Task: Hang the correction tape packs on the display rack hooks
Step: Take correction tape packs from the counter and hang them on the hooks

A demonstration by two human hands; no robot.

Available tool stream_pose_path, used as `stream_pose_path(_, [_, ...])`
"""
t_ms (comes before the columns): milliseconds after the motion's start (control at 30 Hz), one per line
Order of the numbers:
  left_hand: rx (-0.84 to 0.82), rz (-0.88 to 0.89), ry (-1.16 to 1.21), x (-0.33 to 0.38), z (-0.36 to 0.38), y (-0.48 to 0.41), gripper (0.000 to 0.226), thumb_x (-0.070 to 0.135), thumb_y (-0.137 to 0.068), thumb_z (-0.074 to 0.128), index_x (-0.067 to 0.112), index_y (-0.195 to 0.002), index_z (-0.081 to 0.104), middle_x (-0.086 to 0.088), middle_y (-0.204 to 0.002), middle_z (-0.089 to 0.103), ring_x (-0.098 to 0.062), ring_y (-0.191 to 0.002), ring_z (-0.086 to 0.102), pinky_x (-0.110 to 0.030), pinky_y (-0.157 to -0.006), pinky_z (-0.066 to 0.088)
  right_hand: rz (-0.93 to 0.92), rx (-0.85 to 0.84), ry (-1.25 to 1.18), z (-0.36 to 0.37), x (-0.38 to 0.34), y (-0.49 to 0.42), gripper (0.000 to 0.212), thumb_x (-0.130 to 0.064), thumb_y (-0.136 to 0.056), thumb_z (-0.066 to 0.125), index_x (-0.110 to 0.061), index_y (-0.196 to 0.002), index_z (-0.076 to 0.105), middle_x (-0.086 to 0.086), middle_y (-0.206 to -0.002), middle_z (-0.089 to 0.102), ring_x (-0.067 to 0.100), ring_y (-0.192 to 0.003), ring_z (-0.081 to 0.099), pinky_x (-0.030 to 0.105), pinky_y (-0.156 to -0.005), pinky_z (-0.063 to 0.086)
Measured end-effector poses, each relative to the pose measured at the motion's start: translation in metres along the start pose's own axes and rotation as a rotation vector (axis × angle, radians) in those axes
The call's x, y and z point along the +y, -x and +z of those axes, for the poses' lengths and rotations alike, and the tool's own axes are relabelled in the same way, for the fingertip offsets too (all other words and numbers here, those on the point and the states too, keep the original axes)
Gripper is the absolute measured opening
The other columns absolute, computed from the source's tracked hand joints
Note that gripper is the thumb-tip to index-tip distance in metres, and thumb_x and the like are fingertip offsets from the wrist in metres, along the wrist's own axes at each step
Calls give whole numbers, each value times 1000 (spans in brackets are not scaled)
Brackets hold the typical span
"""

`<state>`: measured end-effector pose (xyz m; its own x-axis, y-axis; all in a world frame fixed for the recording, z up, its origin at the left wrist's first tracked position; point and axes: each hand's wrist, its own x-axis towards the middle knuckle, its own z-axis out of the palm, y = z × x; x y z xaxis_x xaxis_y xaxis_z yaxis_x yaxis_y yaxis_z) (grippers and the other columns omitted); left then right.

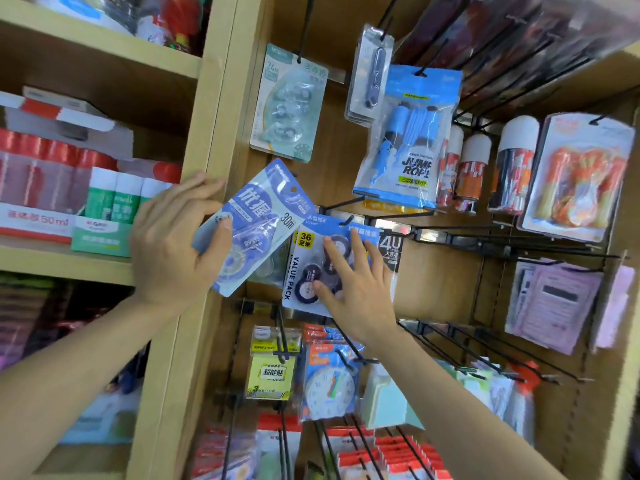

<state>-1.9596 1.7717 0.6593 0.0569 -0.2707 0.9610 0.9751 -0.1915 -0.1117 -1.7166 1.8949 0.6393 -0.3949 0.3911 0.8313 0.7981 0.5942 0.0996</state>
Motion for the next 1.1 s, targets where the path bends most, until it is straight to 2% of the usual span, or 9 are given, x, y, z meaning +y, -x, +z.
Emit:
stream_pose_path(233, [-4,-8,-2,-1,0,1,29,26,-102,54,4,-94,70,-11,-122,71,-25,-128,60,-47,-100,47,36,-172,29,22,-4,-36,70,-55,-93,48,-40,-155,19,9,-166,2,38,-149,7,55,-116,21])
stream_pose_path(333, [-8,-12,-10,0,-1,1,29,27,-102,54,4,-94,70,-11,-122,71,-24,-128,59,-44,-101,45,85,-269,-97,18,-8,-46,71,-53,-91,56,-43,-153,21,10,-166,-5,36,-150,0,59,-116,16])
stream_pose_path(433, [-6,-17,-22,1,-2,1,27,26,-100,55,5,-93,69,-10,-123,71,-23,-129,59,-40,-102,43,193,-168,-395,1,-23,-38,62,-45,-89,65,-43,-146,40,4,-166,7,28,-151,-1,57,-117,15])
stream_pose_path(500, [-11,-18,-25,1,-2,1,29,28,-101,54,5,-93,69,-9,-123,71,-22,-129,59,-38,-102,42,262,-73,-822,-13,-37,-26,51,-39,-87,71,-39,-135,55,-1,-157,32,22,-148,20,47,-116,28])
stream_pose_path(567, [-8,-13,-25,2,-2,1,29,28,-100,54,5,-93,70,-10,-122,71,-22,-129,58,-39,-102,42,302,-142,-1256,-23,-51,-18,50,-43,-83,75,-37,-130,60,-10,-143,52,14,-138,41,37,-110,39])
stream_pose_path(633, [-11,-13,-25,2,-2,1,26,26,-99,56,5,-93,70,-10,-122,71,-22,-129,58,-42,-102,44,261,-211,-1401,-28,-62,-15,52,-46,-79,75,-34,-127,62,-14,-135,60,12,-133,49,33,-105,43])
stream_pose_path(733, [-27,1,-54,1,-2,2,27,28,-99,56,5,-94,70,-11,-123,71,-23,-130,58,-42,-102,43,223,-200,-1586,-33,-78,-17,36,-16,-88,72,-14,-123,64,-1,-122,71,15,-116,64,24,-89,52])
stream_pose_path(833, [-69,31,-95,2,-4,3,32,31,-99,53,4,-97,71,-12,-127,69,-26,-131,57,-43,-102,43,270,-178,-1674,-32,-90,-20,38,-4,-89,69,-5,-125,60,10,-118,72,25,-109,69,30,-84,55])
stream_pose_path(1100, [-188,72,-217,6,-7,3,39,33,-90,53,9,-116,71,-13,-138,60,-32,-137,49,-48,-107,38,414,-27,-1657,-44,-57,-2,35,-7,-88,71,-8,-122,59,11,-116,72,28,-103,70,39,-77,58])
